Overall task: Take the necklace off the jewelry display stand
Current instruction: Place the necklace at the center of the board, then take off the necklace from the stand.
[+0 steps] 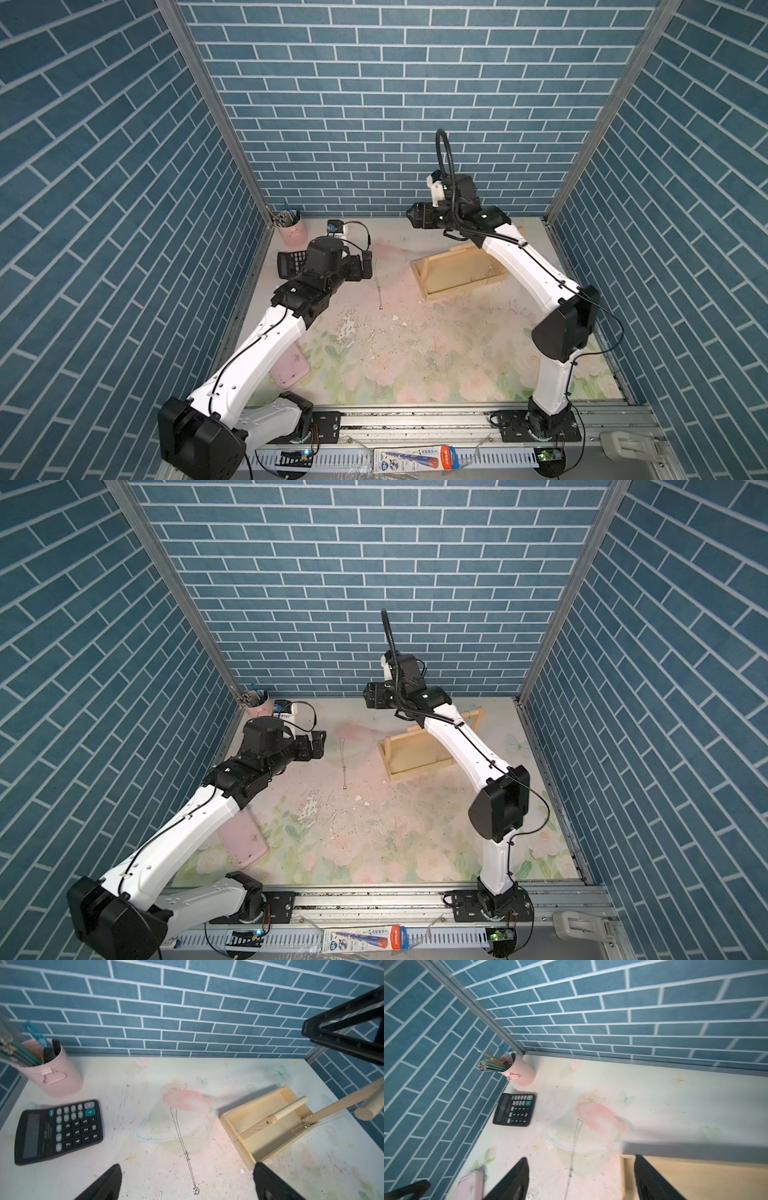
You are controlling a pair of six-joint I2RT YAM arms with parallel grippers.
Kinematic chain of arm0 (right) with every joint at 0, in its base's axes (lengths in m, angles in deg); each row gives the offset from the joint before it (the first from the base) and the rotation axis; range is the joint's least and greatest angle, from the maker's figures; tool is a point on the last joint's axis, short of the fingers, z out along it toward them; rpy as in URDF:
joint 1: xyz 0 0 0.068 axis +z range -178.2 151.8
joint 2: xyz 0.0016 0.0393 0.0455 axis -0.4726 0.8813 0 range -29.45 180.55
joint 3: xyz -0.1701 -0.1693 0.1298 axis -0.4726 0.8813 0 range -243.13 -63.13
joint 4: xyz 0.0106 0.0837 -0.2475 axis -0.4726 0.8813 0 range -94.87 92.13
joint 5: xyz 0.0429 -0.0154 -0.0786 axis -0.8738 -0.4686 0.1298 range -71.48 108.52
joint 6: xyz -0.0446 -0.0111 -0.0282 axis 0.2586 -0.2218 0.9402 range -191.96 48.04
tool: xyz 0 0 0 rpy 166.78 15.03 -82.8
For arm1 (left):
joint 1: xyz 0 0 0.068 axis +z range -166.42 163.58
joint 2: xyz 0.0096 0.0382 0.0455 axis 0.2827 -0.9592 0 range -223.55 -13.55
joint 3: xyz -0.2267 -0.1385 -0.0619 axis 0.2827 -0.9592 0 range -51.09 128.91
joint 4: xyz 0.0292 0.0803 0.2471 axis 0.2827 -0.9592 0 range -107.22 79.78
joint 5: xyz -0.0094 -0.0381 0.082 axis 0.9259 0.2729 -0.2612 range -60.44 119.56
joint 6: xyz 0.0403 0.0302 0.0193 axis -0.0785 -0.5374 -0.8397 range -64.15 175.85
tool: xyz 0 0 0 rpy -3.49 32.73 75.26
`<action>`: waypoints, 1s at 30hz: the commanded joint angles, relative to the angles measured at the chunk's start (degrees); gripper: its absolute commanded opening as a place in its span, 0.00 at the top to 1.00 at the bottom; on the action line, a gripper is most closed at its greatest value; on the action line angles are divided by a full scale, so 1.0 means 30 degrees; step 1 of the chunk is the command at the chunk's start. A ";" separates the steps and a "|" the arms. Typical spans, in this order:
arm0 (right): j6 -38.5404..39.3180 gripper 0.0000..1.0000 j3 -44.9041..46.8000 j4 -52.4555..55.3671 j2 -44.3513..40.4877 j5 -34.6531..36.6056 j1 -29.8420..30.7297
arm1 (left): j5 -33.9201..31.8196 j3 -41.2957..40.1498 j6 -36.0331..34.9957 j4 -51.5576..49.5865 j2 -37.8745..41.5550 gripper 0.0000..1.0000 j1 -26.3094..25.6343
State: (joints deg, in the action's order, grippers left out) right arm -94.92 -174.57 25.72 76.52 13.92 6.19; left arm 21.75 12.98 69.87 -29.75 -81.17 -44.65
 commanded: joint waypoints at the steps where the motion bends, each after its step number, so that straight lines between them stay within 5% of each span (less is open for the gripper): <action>1: 0.1258 0.19 0.1875 0.0716 -0.2172 0.1120 -0.0682 | -0.3053 0.1837 -0.2928 -0.2074 -0.1221 0.01 -0.2136; 12: 0.1497 0.19 0.6127 0.1930 -0.7530 0.1080 -0.3490 | -0.8340 0.7622 -0.8932 -0.1967 -0.5872 0.00 -0.7283; 21: 0.1531 0.34 0.7768 0.4026 -0.9476 0.0607 -0.5845 | -0.8279 1.0495 -1.3977 0.1462 -0.9265 0.00 -0.9210; 26: 0.1501 0.41 0.8457 0.4189 -0.9686 -0.0016 -0.6218 | -0.7149 1.1225 -1.3723 0.2126 -0.9776 0.01 -0.9221; 30: 0.1142 0.46 0.9021 0.3820 -0.9545 -0.0626 -0.6409 | -0.7078 1.3793 -1.1516 -0.1516 -1.0820 0.00 -0.9131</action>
State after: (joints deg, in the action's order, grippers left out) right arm -91.18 -148.10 36.80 48.41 14.57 -12.65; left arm -0.05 49.55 31.77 -28.91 -112.60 -72.14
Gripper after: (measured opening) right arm 0.550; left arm 0.995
